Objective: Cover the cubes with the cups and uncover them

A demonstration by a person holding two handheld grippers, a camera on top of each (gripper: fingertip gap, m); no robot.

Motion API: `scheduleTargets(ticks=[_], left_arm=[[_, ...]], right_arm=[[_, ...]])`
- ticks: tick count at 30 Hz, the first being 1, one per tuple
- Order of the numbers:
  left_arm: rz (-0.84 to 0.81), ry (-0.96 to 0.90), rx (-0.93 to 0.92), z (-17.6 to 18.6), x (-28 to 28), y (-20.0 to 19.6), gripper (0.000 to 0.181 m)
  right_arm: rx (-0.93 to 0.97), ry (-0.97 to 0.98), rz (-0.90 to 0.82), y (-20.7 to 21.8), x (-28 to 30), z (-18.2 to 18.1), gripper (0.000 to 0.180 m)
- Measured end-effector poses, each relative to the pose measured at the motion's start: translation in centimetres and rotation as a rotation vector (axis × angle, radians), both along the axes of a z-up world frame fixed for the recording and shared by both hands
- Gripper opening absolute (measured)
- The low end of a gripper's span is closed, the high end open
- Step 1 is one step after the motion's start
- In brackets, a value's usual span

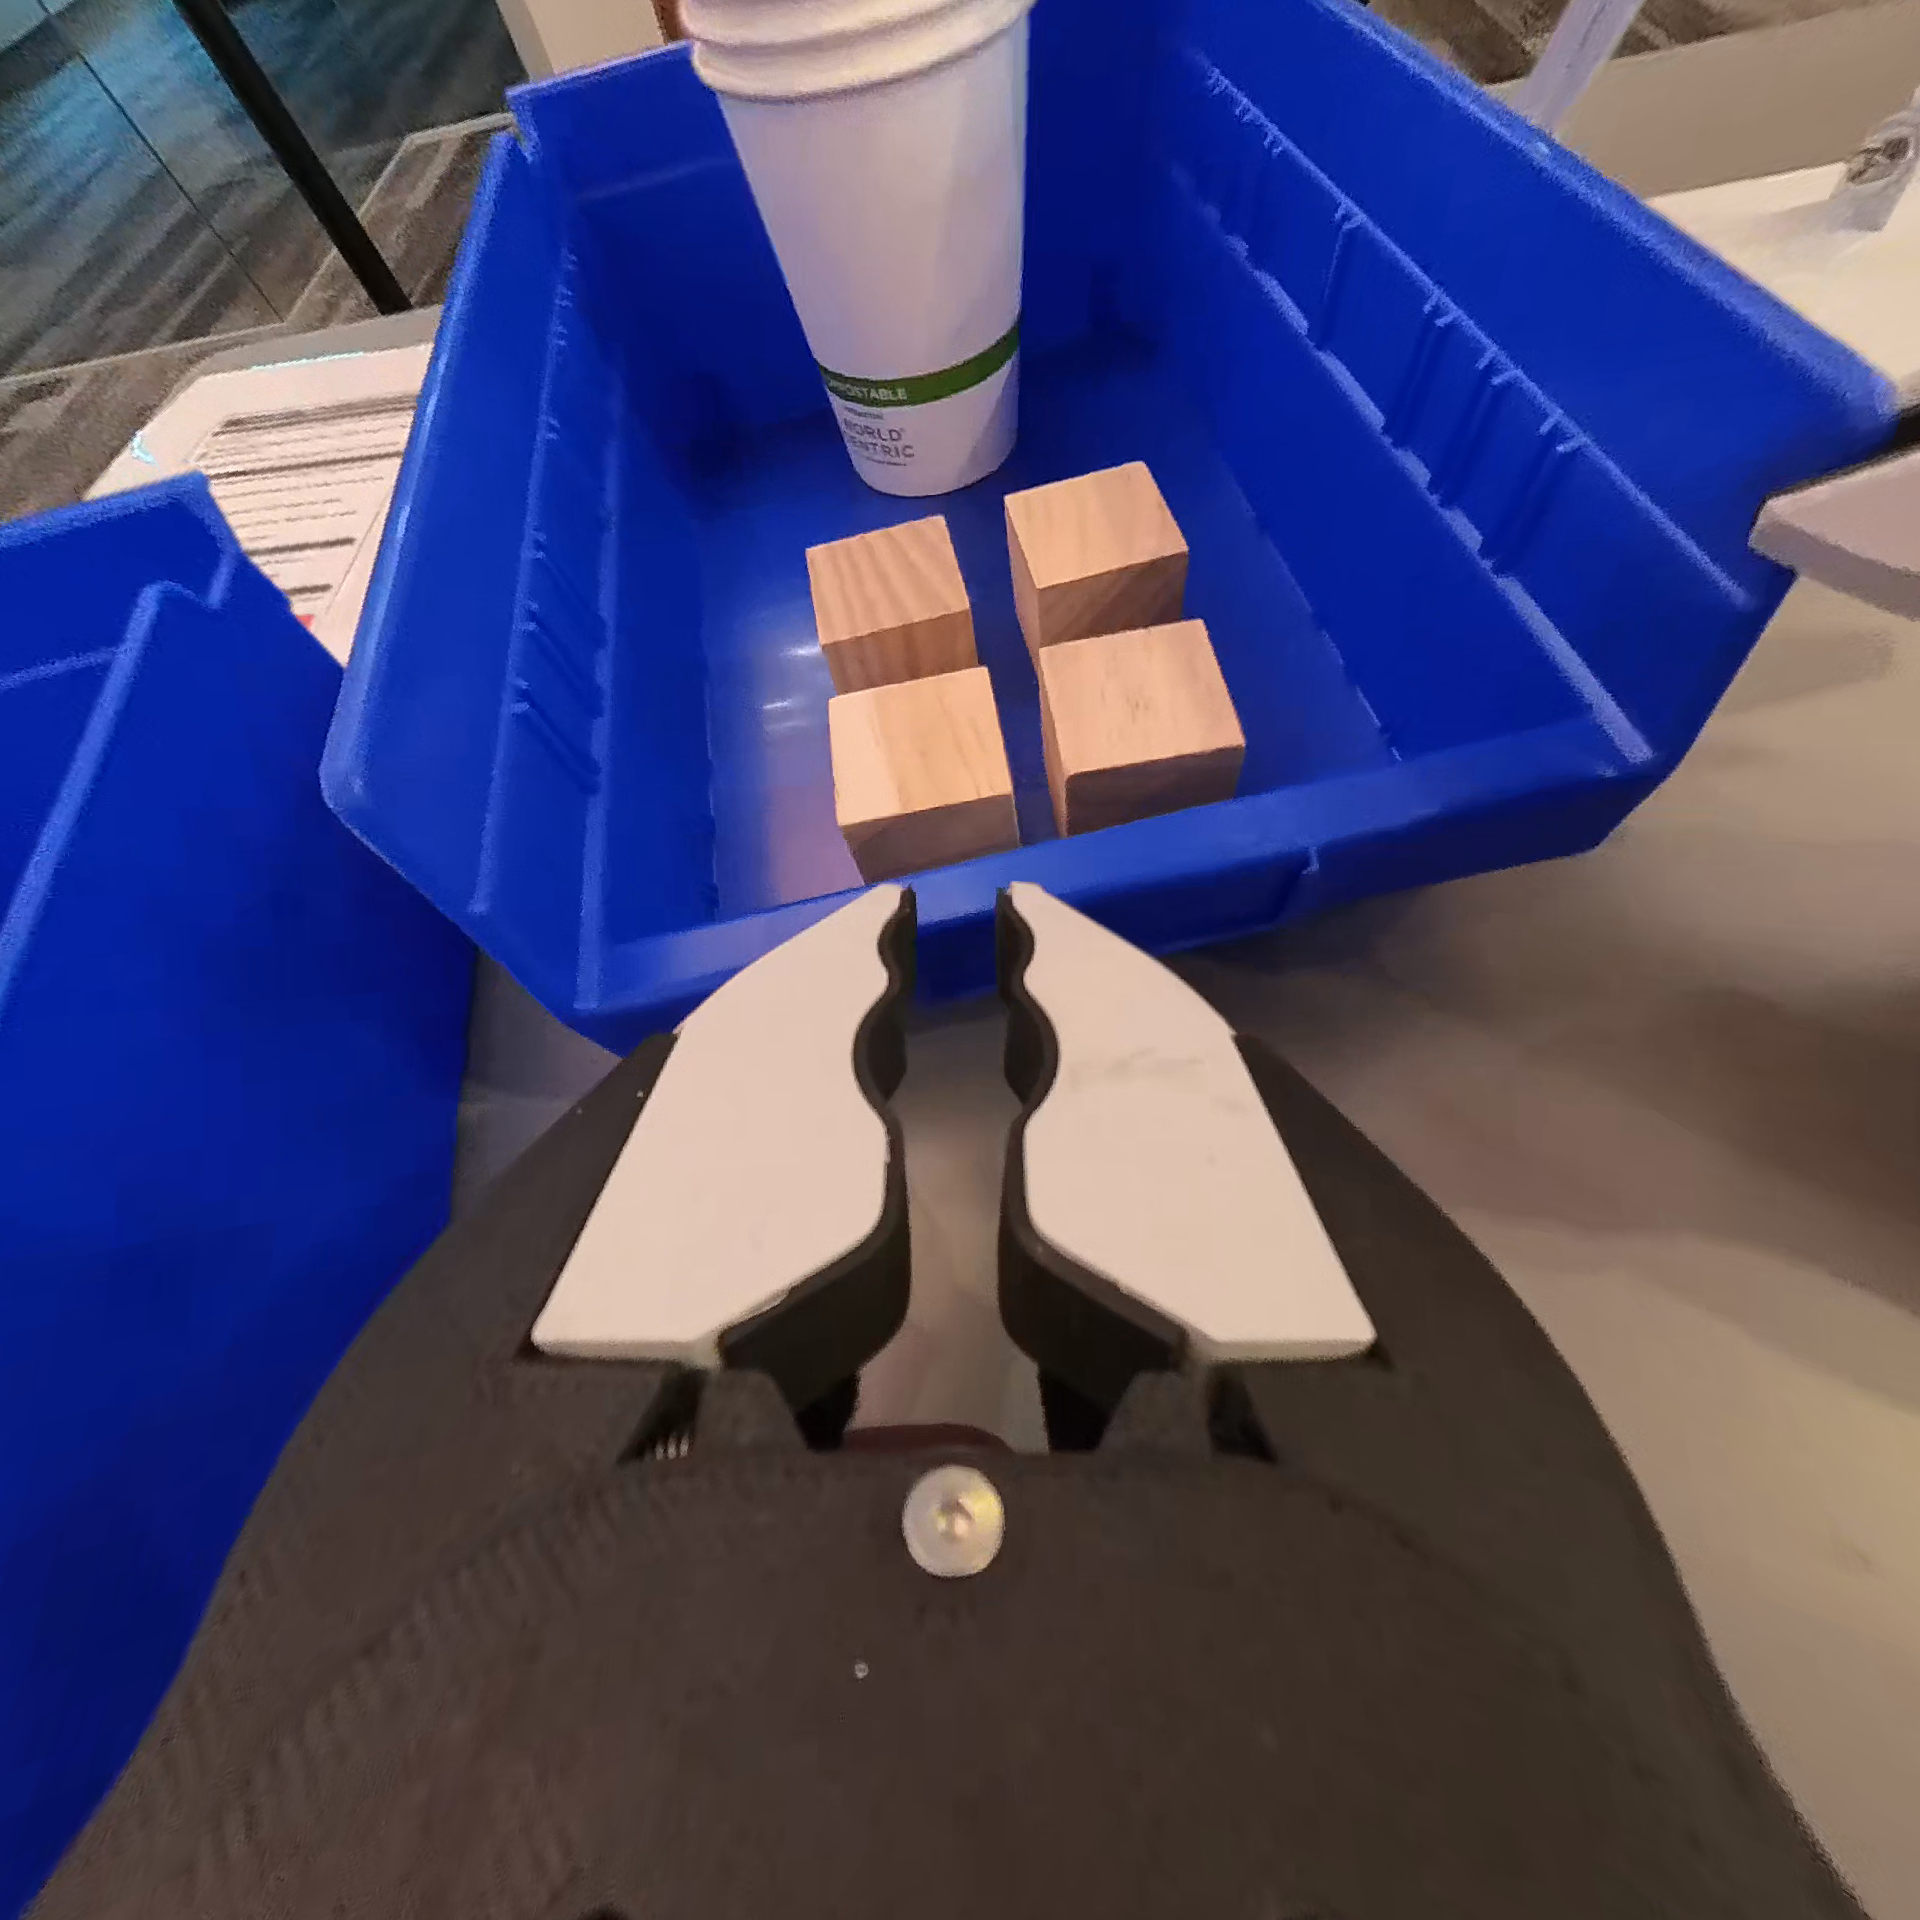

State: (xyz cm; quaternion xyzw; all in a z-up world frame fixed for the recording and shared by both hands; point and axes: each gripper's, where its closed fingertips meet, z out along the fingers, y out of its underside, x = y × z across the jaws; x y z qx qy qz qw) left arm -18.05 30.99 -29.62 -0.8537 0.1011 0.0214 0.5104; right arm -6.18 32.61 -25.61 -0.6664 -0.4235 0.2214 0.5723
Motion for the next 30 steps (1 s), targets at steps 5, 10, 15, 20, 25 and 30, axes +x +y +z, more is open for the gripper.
scheduleTargets(ticks=[5, 10, 15, 20, 25, 30], left_arm=[[0.014, -0.001, -0.006, 0.1, -0.7, 1.4, 0.013], [0.019, 0.007, -0.013, 0.0, -1.2, 3.3, 0.013], [0.038, -0.034, -0.008, -0.1, -2.0, 4.6, 0.011], [0.042, -0.05, -0.001, 0.1, -2.0, 4.6, 0.012], [0.008, -0.032, 0.085, 3.9, -1.4, 0.7, 0.015], [0.12, 0.059, 0.181, 10.9, -8.3, -4.8, 0.019]], right_arm=[[-0.01, 0.011, 0.022, 0.4, -1.6, 0.0, 0.007], [-0.011, 0.01, 0.042, 0.9, -3.2, 0.0, 0.008], [-0.025, 0.024, 0.036, 1.9, -4.1, 0.0, 0.008], [-0.028, 0.02, 0.039, 1.8, -4.2, 0.1, 0.007], [0.0, 0.064, 0.057, -0.3, -3.3, 1.9, 0.009], [0.001, 0.062, 0.177, -5.6, -5.7, 2.2, 0.013]])
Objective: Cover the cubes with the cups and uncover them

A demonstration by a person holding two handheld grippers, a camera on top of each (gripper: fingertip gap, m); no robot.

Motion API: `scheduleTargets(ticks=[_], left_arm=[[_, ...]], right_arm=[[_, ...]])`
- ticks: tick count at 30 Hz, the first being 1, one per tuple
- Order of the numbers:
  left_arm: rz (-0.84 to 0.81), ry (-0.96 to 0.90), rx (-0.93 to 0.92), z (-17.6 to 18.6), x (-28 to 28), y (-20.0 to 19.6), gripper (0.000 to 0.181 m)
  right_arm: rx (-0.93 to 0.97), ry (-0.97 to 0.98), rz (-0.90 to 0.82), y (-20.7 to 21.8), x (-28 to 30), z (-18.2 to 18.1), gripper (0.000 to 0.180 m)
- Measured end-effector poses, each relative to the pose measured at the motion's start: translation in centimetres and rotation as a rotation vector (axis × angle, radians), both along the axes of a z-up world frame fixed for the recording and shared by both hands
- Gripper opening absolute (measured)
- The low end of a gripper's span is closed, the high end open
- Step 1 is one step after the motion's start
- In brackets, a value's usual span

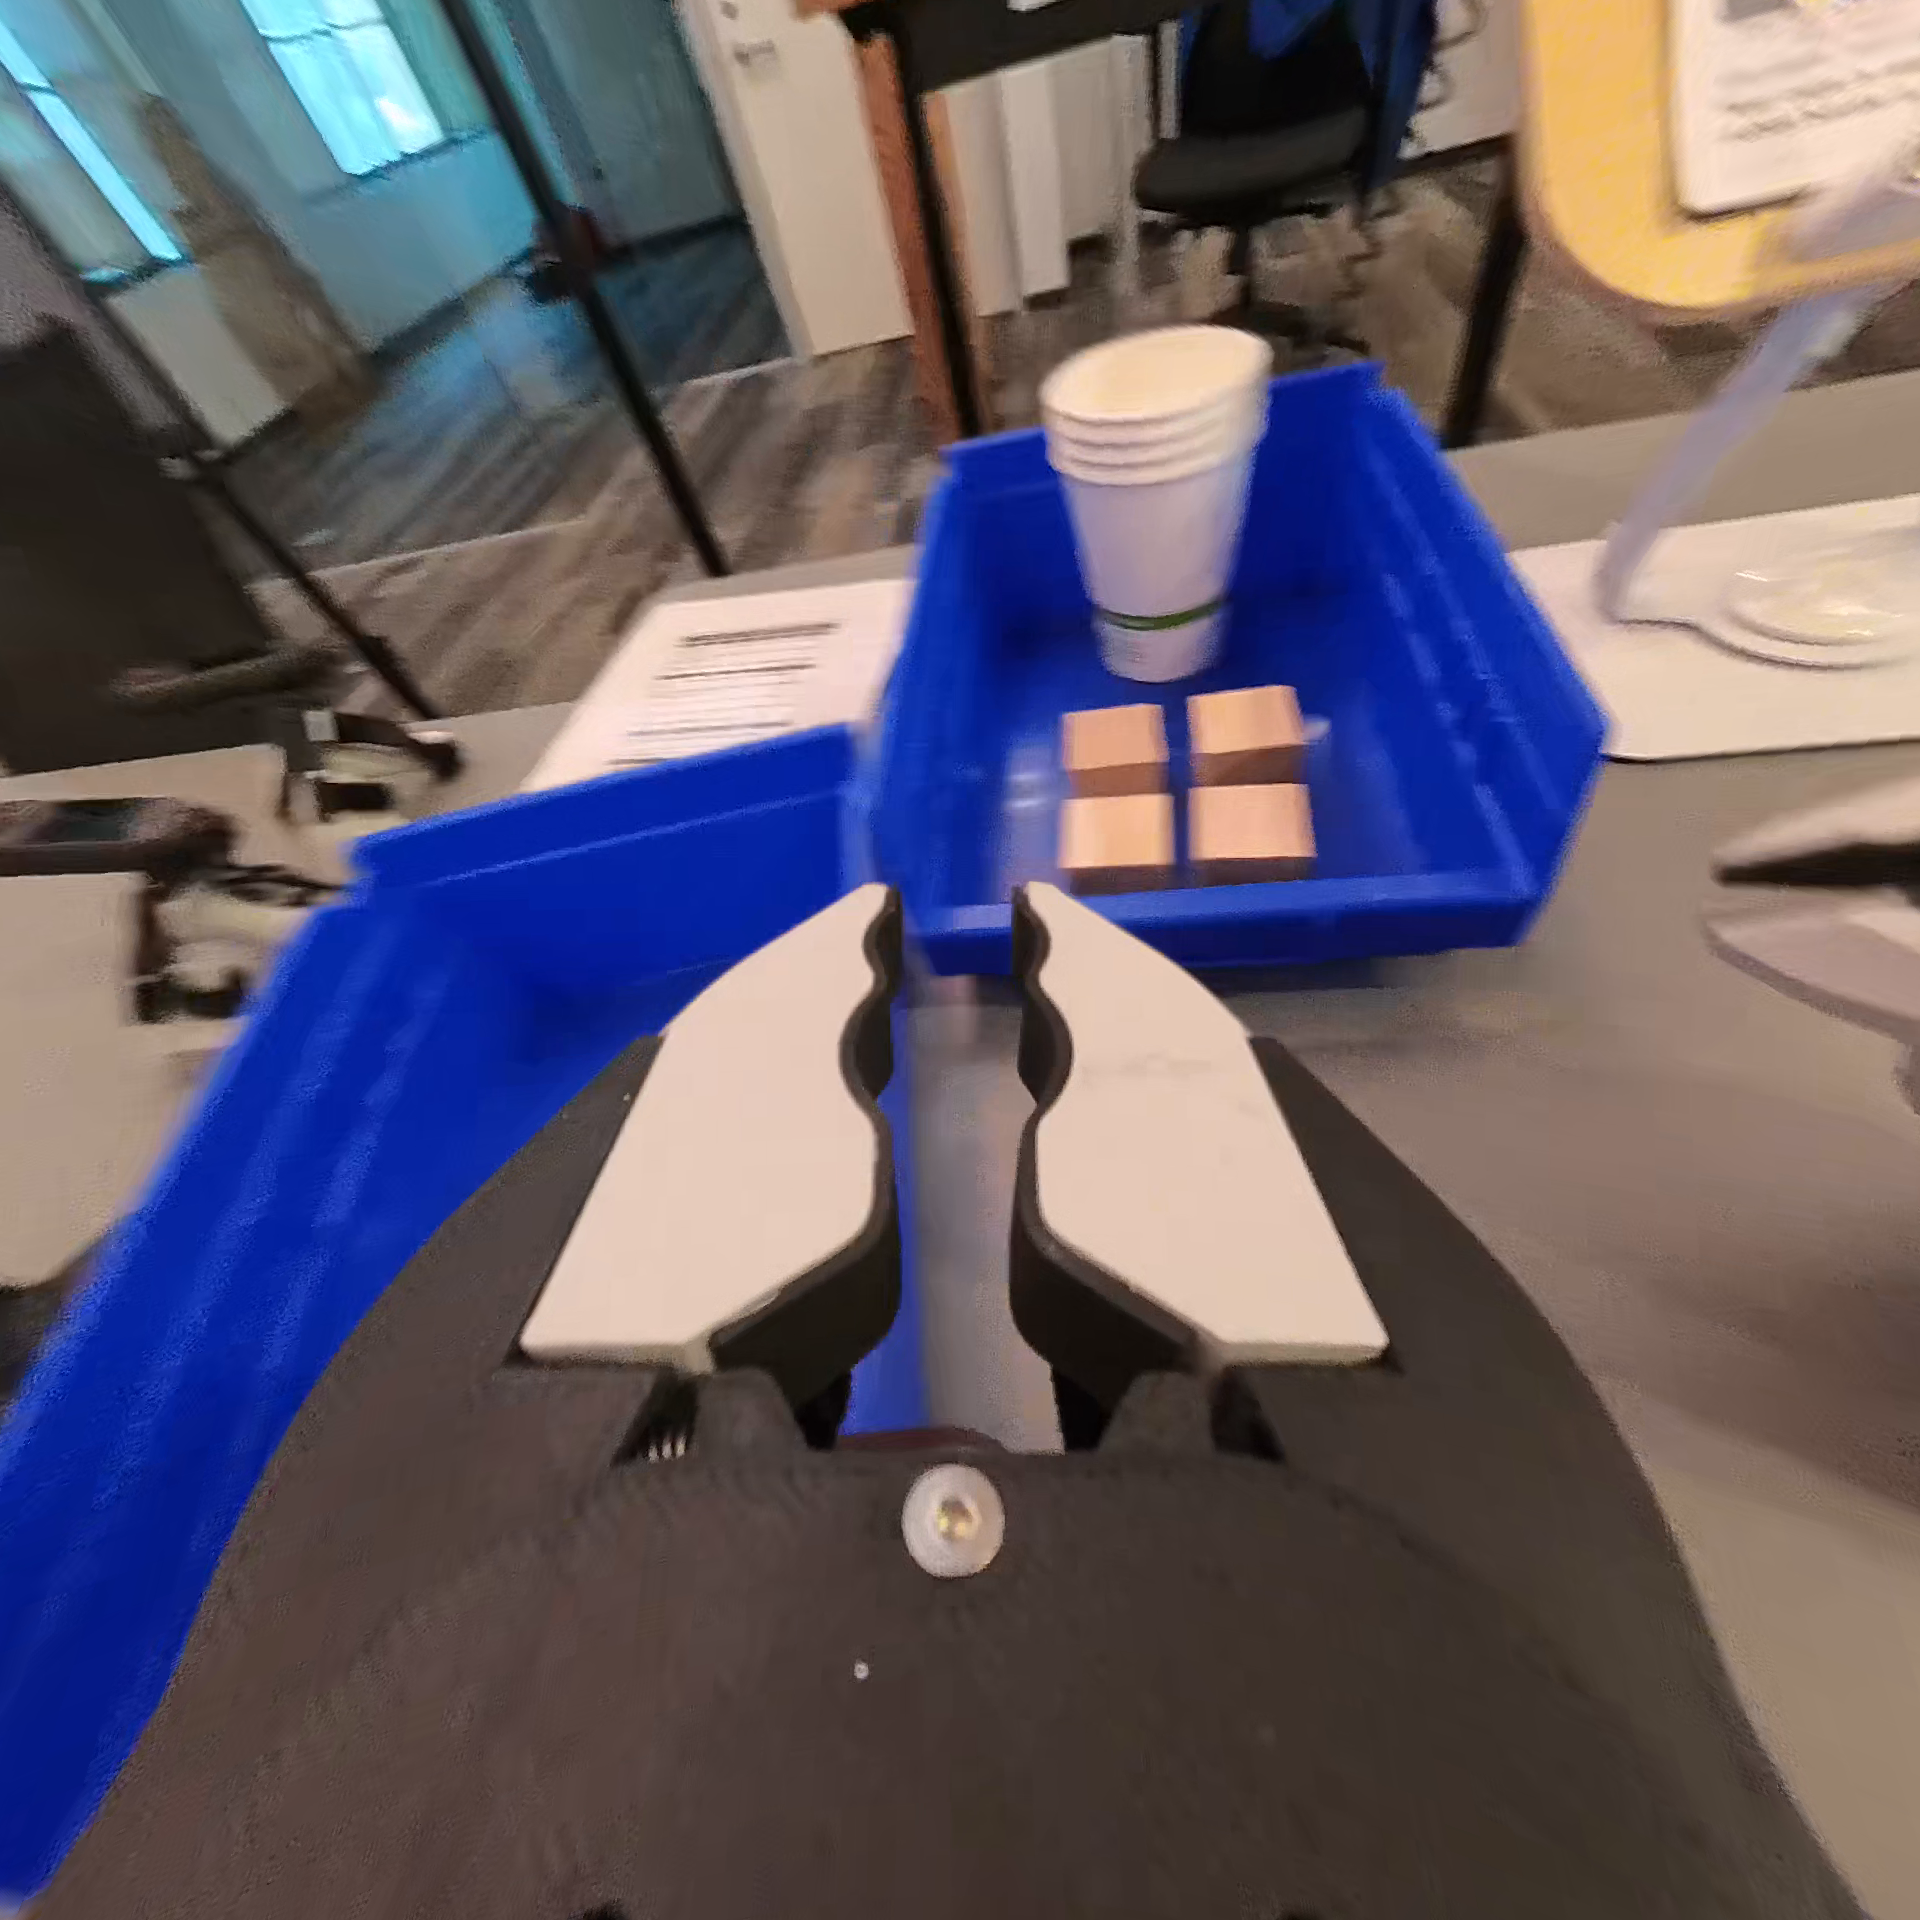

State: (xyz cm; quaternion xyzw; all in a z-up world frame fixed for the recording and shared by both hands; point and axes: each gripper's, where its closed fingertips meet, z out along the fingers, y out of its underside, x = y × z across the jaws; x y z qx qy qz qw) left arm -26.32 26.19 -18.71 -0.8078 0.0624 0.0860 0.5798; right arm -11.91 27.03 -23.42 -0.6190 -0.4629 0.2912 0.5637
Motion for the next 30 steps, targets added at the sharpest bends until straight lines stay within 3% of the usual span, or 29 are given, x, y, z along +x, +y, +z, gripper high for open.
scheduleTargets(ticks=[4, 9, 17, 20, 23, 27, 30], left_arm=[[0.195, 0.038, -0.039, 2.6, -11.2, -3.8, 0.027], [0.297, 0.003, -0.186, 0.2, -21.5, -8.0, 0.04], [0.326, -0.099, -0.374, -8.0, -24.7, -11.1, 0.08], [0.304, -0.174, -0.373, -9.6, -24.9, -11.0, 0.055], [0.266, -0.211, -0.382, -11.0, -25.0, -10.5, 0.014], [0.175, -0.349, -0.321, -10.8, -23.8, -9.9, 0.002], [0.195, -0.281, -0.295, -10.7, -24.0, -10.4, 0.002]], right_arm=[[-0.065, 0.003, 0.096, -3.8, -3.8, 0.0, 0.023], [-0.124, -0.021, 0.204, -7.4, -8.7, 0.5, 0.043], [-0.117, -0.056, 0.252, -10.1, -11.7, -0.4, 0.041], [-0.126, -0.057, 0.247, -10.4, -11.8, -0.7, 0.039], [-0.135, -0.064, 0.246, -10.6, -11.9, -1.0, 0.037], [-0.133, -0.069, 0.248, -10.8, -12.0, -0.9, 0.034], [-0.13, -0.069, 0.248, -10.9, -11.9, -0.8, 0.033]])
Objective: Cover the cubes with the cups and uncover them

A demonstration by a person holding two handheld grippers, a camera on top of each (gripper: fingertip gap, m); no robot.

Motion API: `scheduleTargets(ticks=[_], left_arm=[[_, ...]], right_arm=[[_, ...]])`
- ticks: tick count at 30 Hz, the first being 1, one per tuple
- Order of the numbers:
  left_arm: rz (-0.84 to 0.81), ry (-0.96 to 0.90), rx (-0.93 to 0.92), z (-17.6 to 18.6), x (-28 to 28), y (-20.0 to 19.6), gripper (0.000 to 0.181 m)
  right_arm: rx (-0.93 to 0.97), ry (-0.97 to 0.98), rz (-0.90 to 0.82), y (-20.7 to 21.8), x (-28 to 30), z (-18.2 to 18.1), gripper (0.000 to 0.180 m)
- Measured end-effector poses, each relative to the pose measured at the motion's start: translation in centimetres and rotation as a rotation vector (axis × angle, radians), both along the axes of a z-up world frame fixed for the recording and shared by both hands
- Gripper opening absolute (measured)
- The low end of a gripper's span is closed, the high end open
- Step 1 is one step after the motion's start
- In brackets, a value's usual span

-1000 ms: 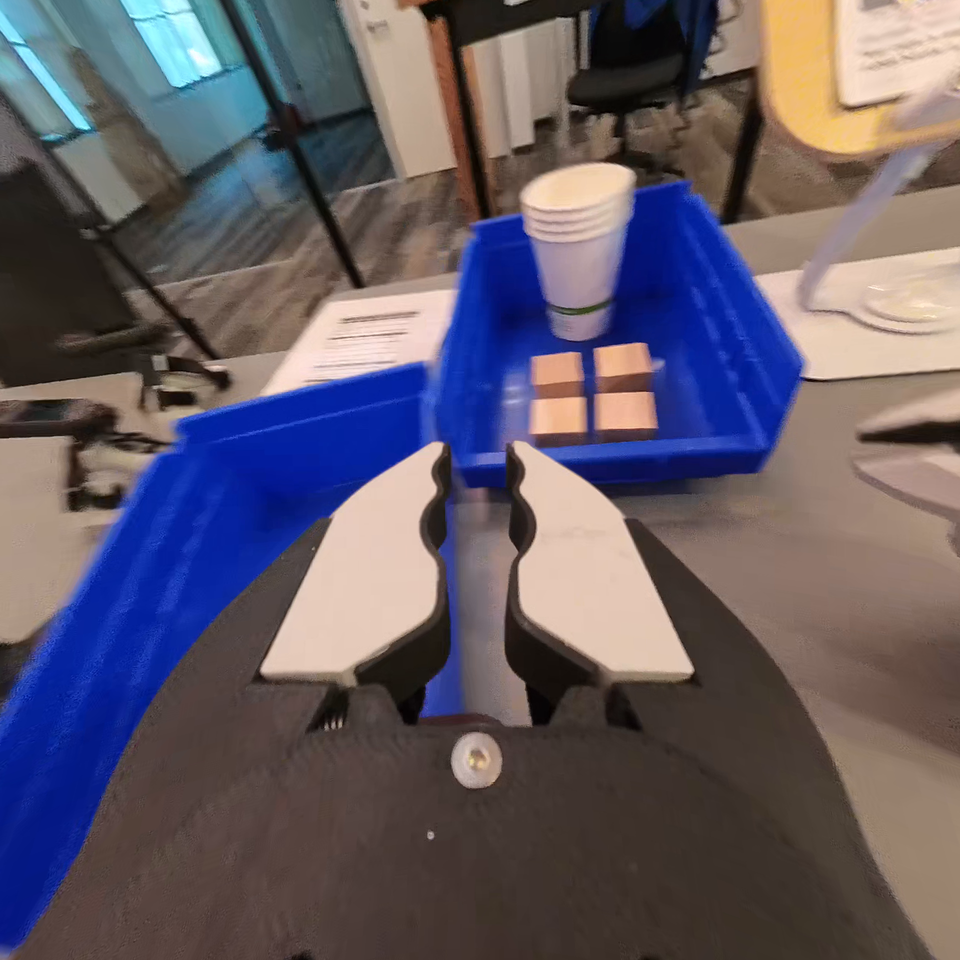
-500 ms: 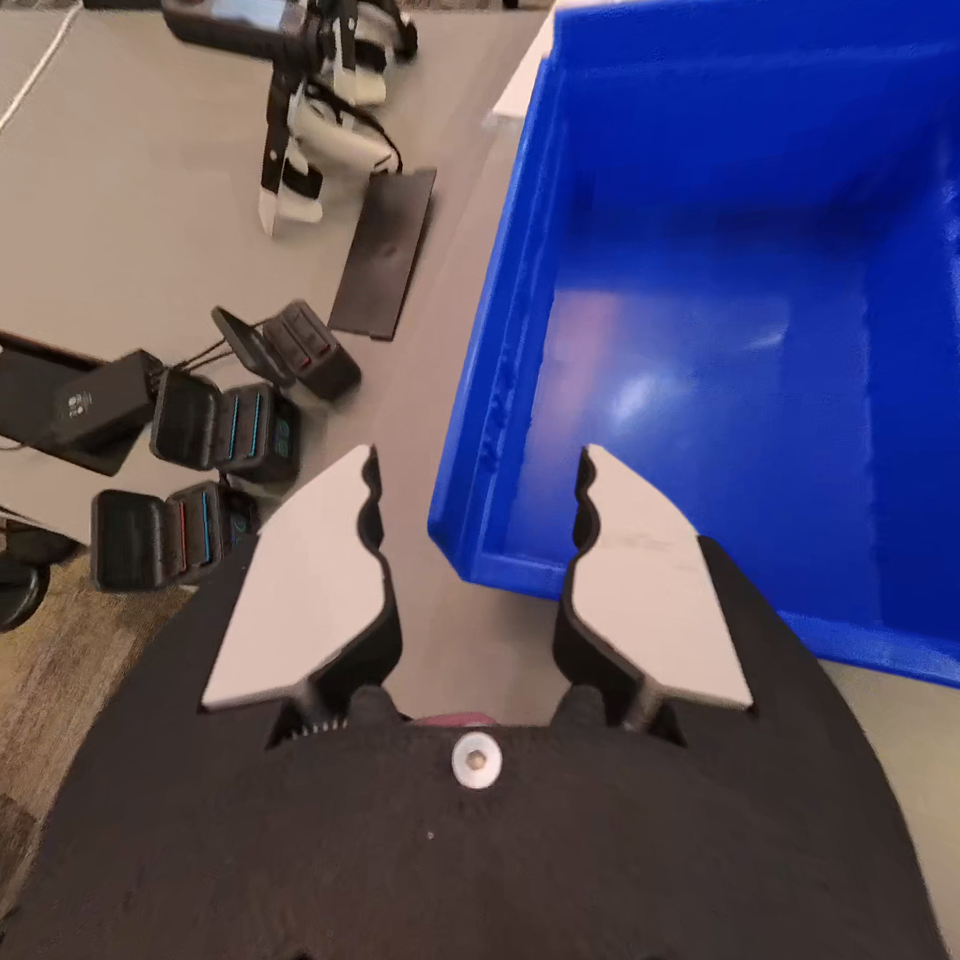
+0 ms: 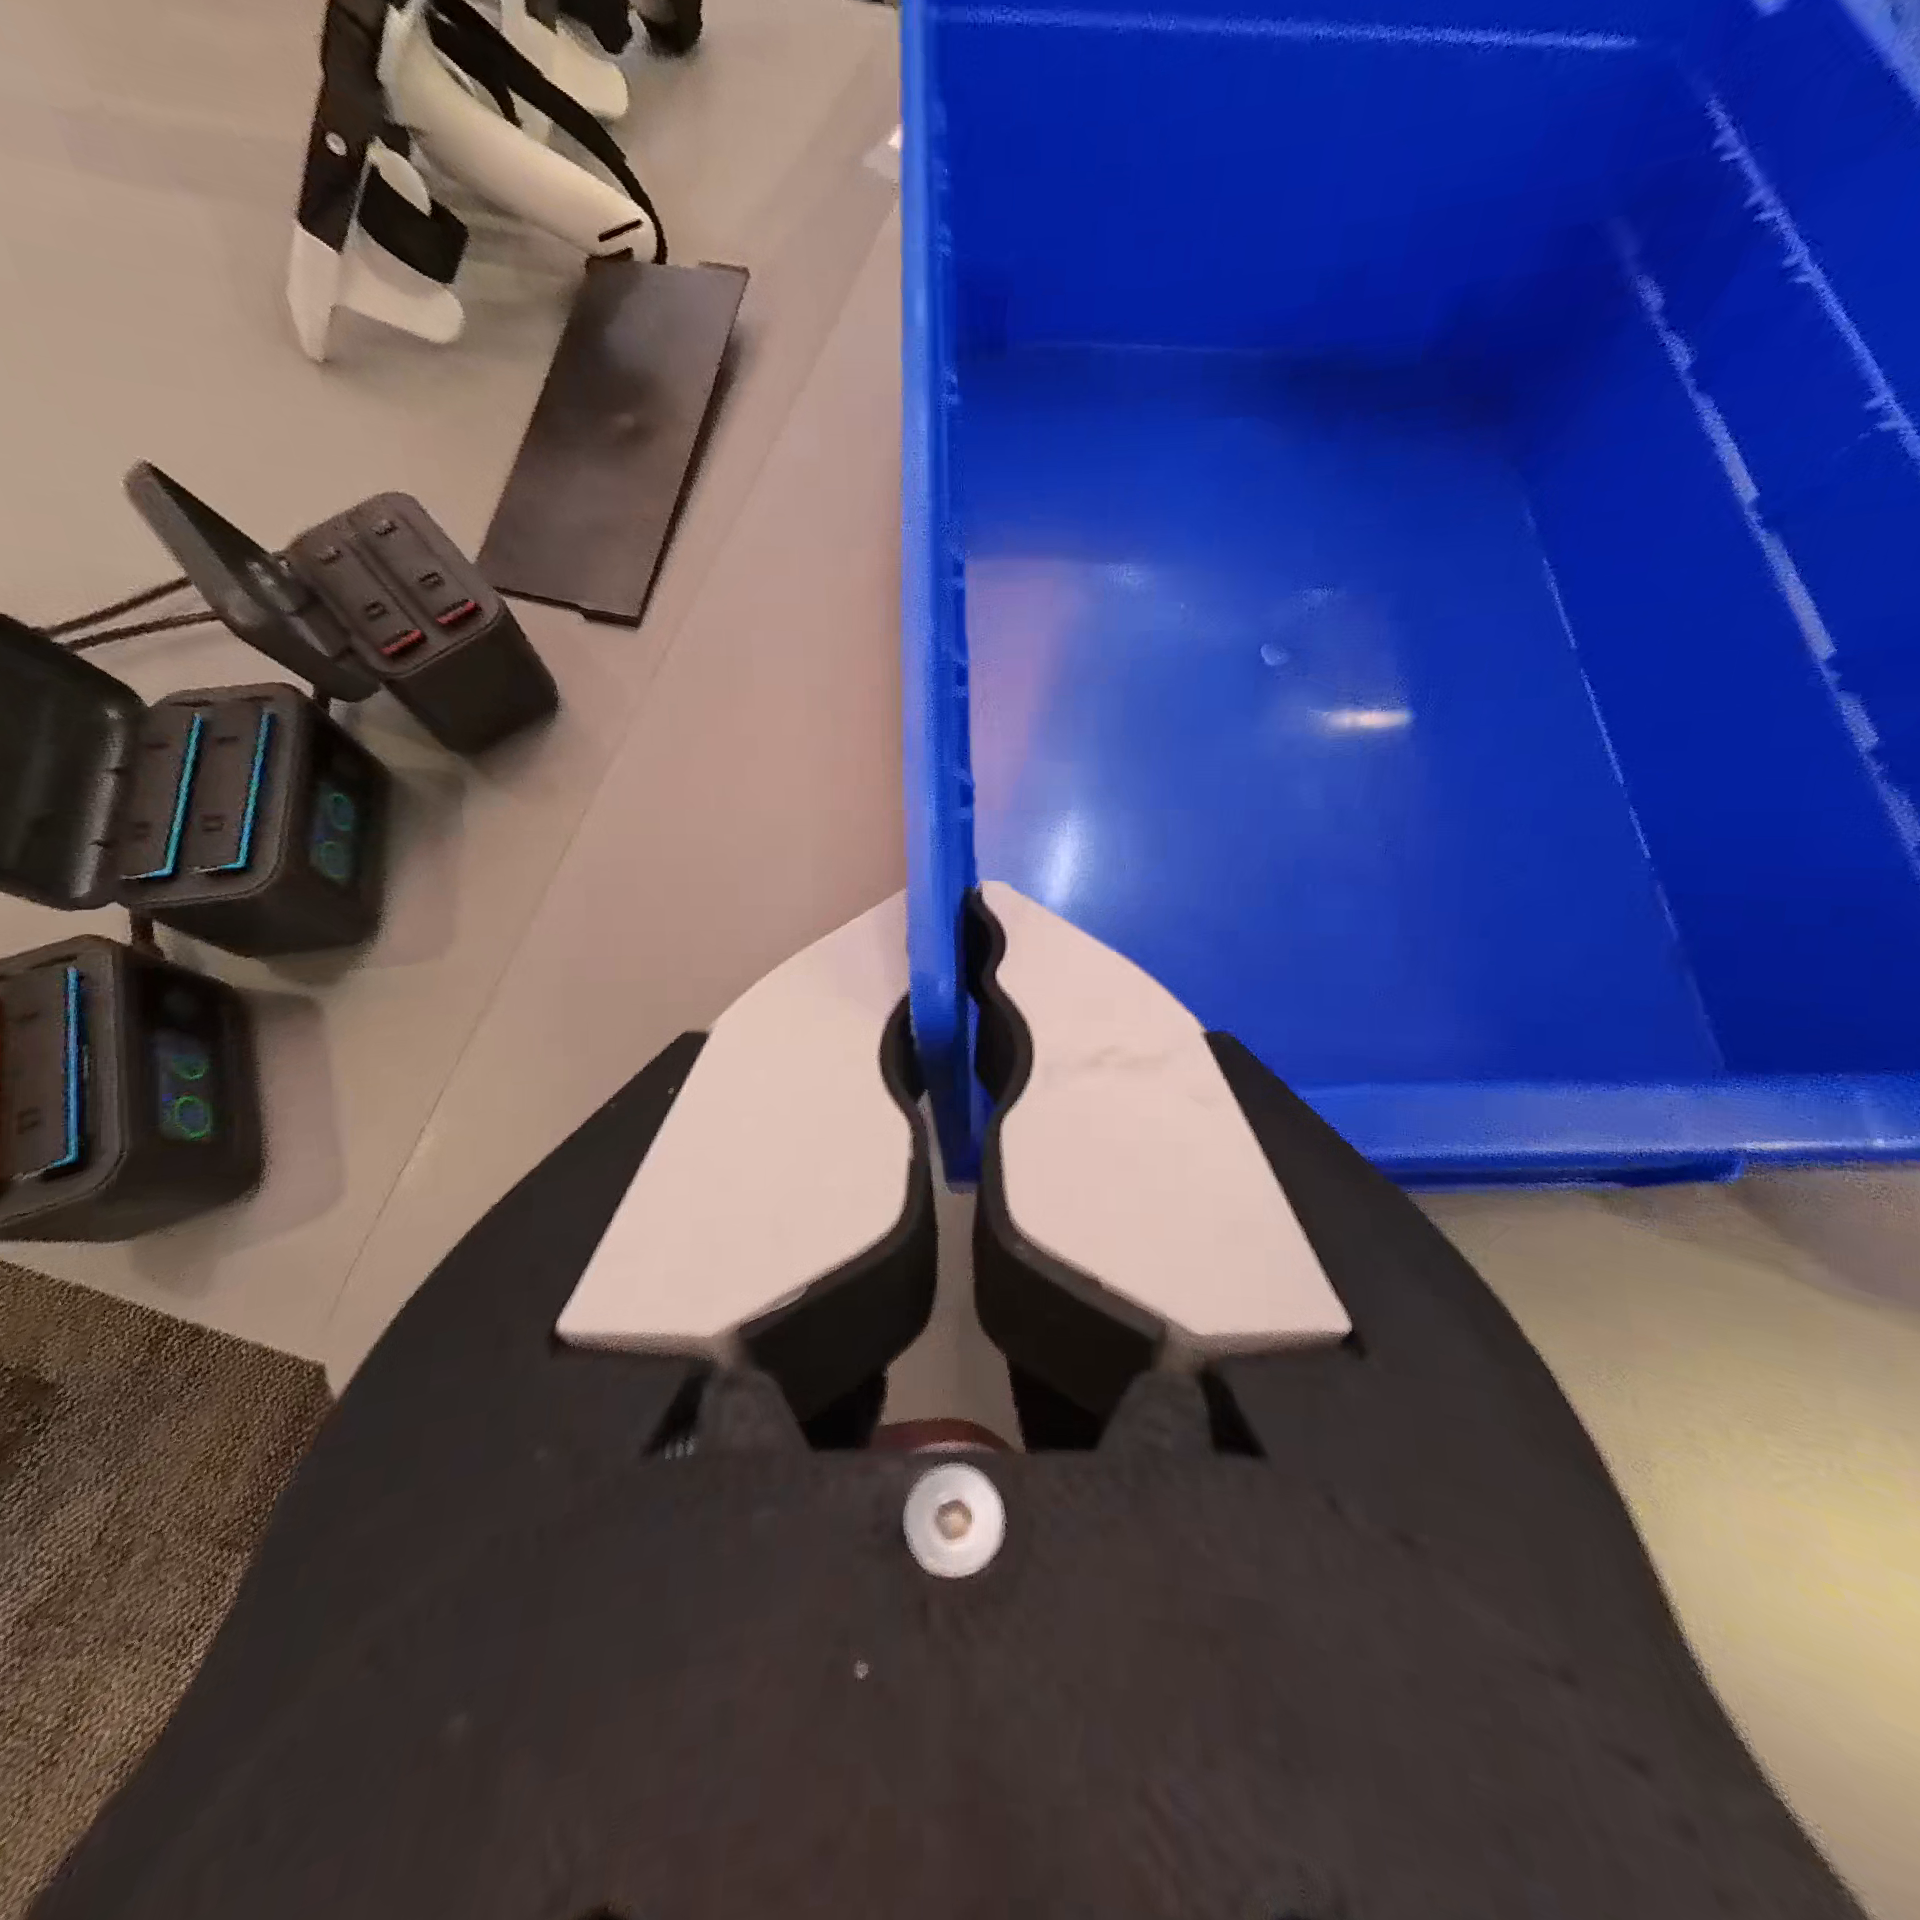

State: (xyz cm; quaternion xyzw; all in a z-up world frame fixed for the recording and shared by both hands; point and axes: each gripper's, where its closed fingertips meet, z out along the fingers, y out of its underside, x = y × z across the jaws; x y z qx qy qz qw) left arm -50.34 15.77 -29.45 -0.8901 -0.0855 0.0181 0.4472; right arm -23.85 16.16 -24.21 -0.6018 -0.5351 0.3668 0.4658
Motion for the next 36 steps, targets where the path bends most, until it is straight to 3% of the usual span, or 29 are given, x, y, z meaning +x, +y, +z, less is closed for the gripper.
scheduleTargets(ticks=[9, 19, 25, 27, 29, 36], left_arm=[[0.086, 0.015, 0.112, 2.5, -0.1, -4.3, 0.003], [0.174, 0.273, 0.239, 7.1, 4.2, -8.9, 0.003], [0.163, 0.37, 0.333, 10.2, 8.3, -10.0, 0.005], [0.174, 0.406, 0.357, 11.0, 9.0, -10.5, 0.005], [0.171, 0.433, 0.383, 11.7, 9.4, -10.9, 0.006], [0.179, 0.521, 0.51, 14.7, 11.7, -12.9, 0.007]], right_arm=[[-0.094, 0.033, 0.01, -0.8, -0.1, 0.5, 0.036], [-0.554, 0.168, -0.01, -0.8, -2.8, 1.5, 0.089], [-0.678, 0.123, -0.046, -0.6, -4.6, -1.4, 0.07], [-0.681, 0.127, -0.068, 0.0, -4.5, -2.1, 0.045], [-0.718, 0.129, -0.062, 0.1, -4.5, -2.5, 0.035], [-0.676, 0.17, -0.06, 0.0, -3.6, 0.8, 0.015]])
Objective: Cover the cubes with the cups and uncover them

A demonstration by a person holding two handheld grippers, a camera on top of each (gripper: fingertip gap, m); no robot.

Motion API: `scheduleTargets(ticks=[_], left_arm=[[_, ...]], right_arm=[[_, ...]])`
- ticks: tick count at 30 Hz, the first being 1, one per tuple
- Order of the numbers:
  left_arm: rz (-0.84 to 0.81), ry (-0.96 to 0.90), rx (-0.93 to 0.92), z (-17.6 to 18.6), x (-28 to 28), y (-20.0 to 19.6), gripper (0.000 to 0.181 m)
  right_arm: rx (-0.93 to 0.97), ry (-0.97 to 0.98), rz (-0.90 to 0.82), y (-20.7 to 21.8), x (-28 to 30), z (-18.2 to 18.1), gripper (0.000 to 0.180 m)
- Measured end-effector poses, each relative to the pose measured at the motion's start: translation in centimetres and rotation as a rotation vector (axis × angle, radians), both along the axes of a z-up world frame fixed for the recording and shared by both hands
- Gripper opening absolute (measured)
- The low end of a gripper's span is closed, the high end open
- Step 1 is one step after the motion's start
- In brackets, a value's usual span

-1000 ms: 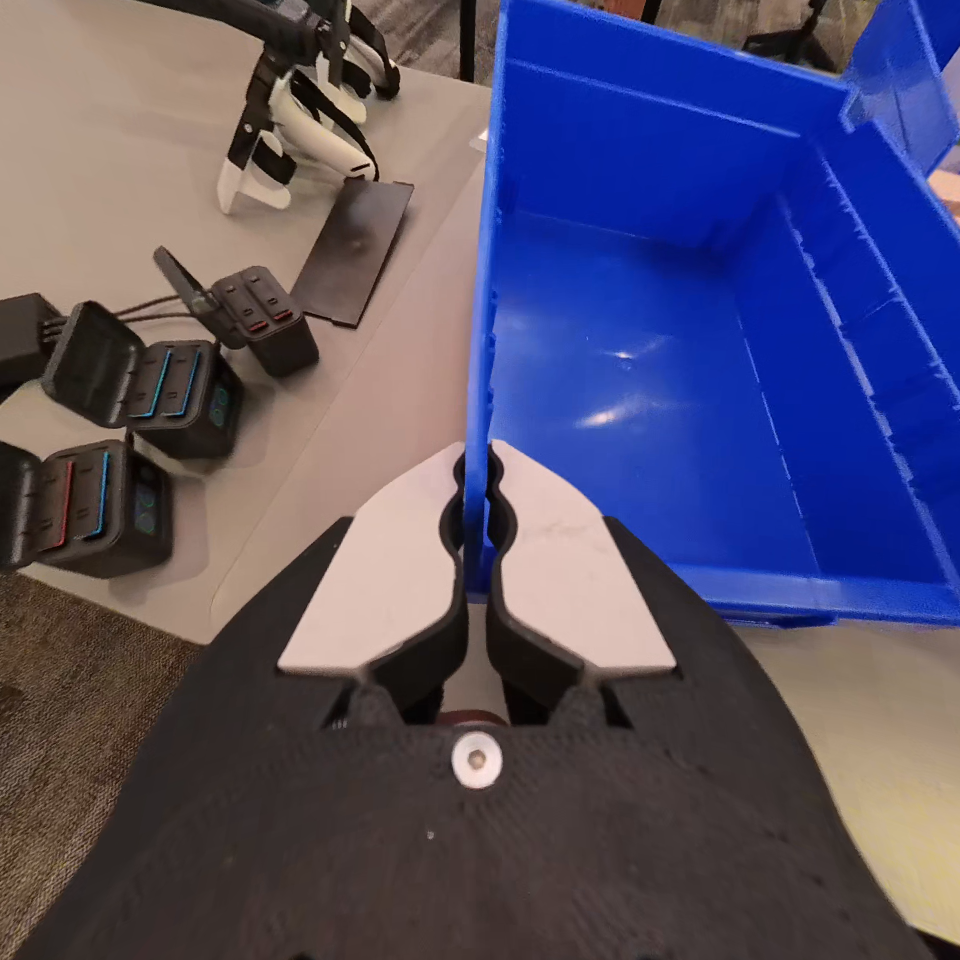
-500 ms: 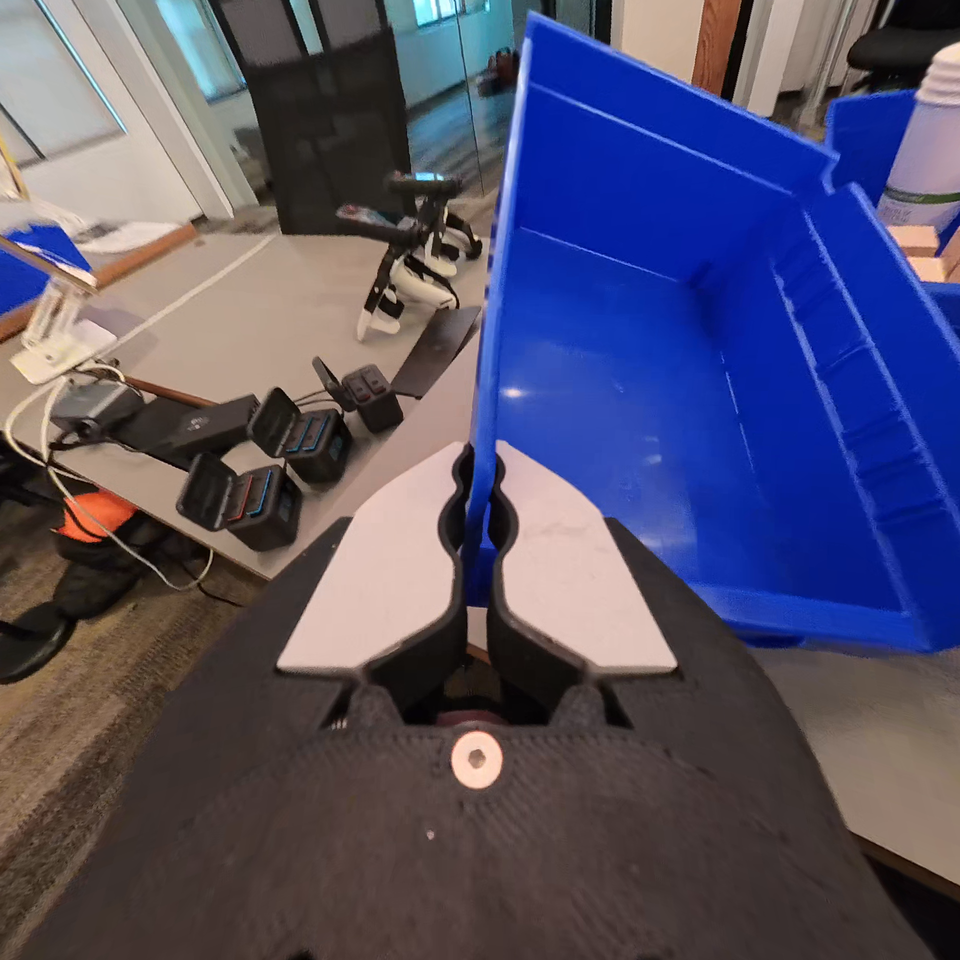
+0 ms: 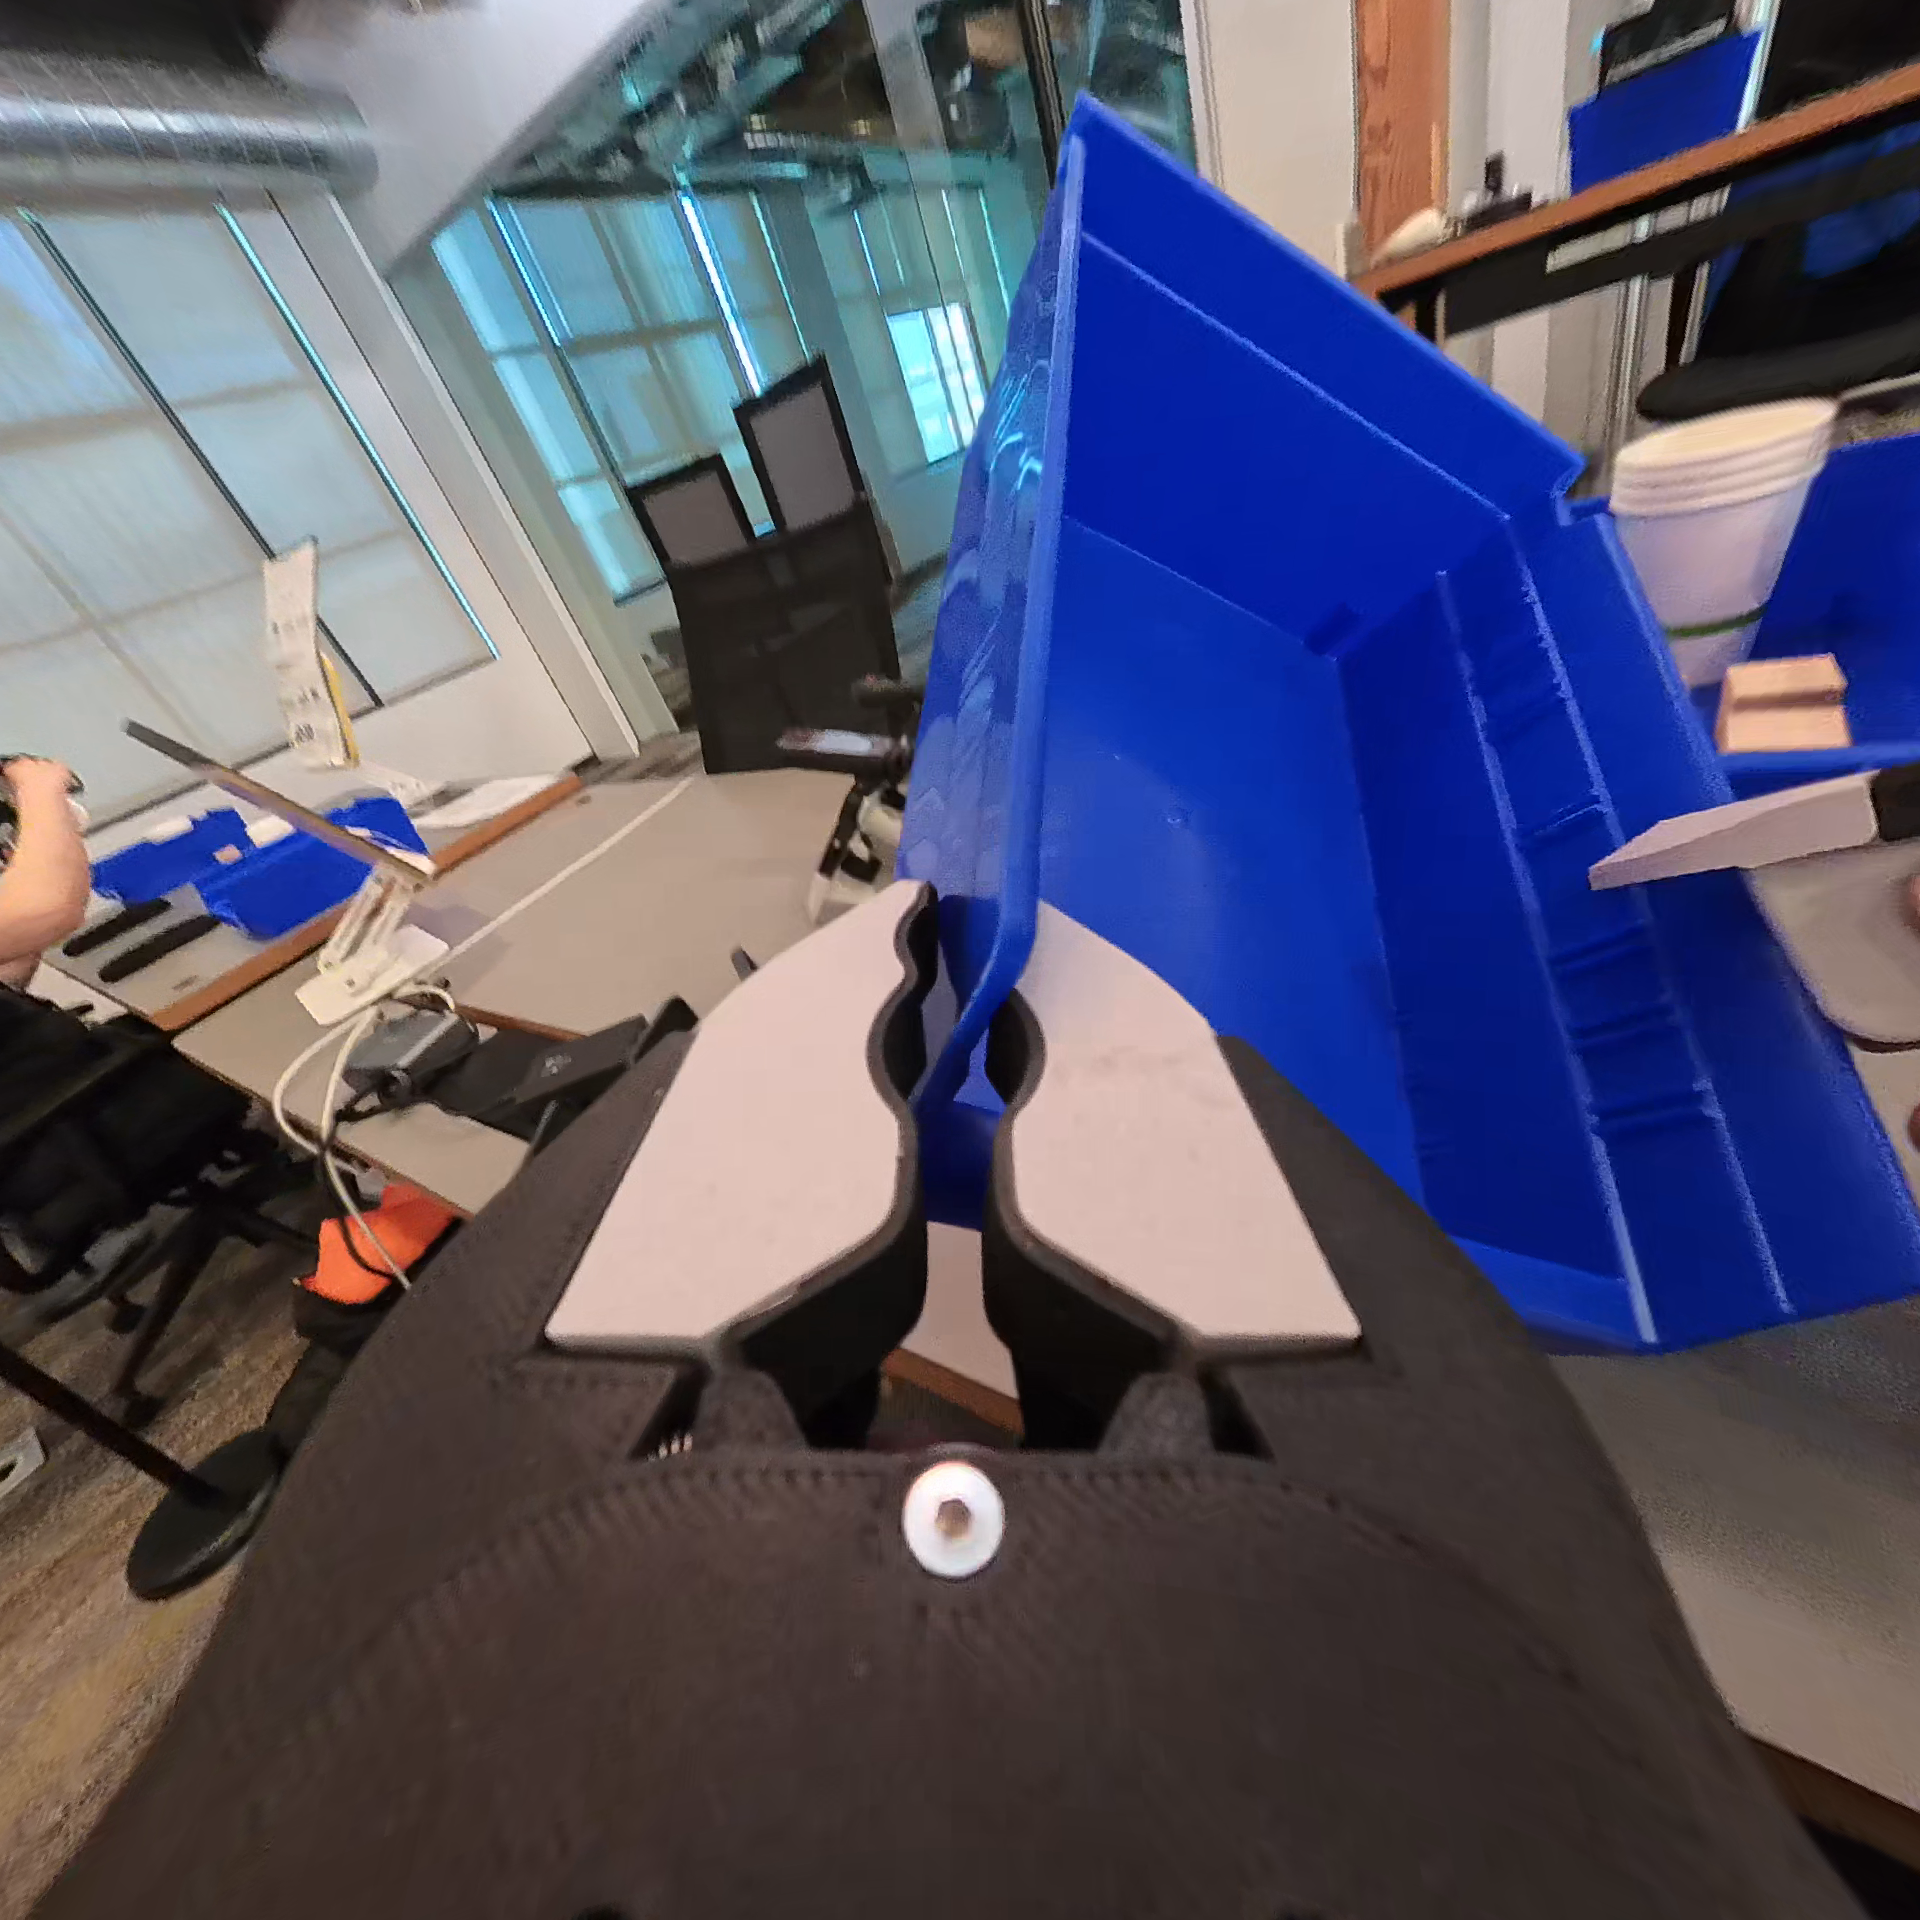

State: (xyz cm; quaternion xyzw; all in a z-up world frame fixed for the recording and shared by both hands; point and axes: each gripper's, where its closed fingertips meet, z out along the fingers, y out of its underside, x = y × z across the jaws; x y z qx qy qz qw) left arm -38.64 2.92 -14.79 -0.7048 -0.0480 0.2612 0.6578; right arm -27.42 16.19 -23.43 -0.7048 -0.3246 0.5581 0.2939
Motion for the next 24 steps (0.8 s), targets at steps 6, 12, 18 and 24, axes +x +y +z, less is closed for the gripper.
scheduleTargets(ticks=[6, 12, 18, 24], left_arm=[[-0.077, 0.1, 0.131, 5.7, 4.0, -0.7, 0.008], [-0.271, 0.13, 0.21, 8.8, 12.0, 2.2, 0.01], [-0.596, 0.103, 0.197, 8.0, 24.8, 7.2, 0.013], [-0.951, 0.003, 0.113, 4.2, 39.9, 11.7, 0.013]], right_arm=[[0.152, 0.042, -0.028, 0.0, 4.2, 6.0, 0.009], [0.234, 0.051, -0.177, 1.8, 14.4, 9.9, 0.01], [0.248, -0.028, -0.453, 2.8, 30.9, 9.9, 0.01], [0.162, -0.161, -0.778, 0.7, 48.1, 6.4, 0.01]])
